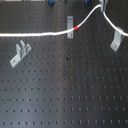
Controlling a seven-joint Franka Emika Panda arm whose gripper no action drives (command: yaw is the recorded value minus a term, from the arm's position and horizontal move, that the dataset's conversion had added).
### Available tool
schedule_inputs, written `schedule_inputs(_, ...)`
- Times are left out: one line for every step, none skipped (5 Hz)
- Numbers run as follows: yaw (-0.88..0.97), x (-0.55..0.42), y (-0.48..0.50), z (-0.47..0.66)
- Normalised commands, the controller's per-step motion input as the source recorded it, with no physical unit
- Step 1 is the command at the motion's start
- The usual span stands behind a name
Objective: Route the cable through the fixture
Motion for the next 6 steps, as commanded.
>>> schedule_inputs(0.00, 0.005, 0.107, 0.71)
schedule_inputs(0.00, 0.001, 0.002, 0.08)
schedule_inputs(0.00, 0.001, 0.001, 0.05)
schedule_inputs(0.00, -0.128, -0.009, 0.02)
schedule_inputs(0.10, -0.796, 0.157, 0.04)
schedule_inputs(0.00, -0.105, -0.007, 0.00)
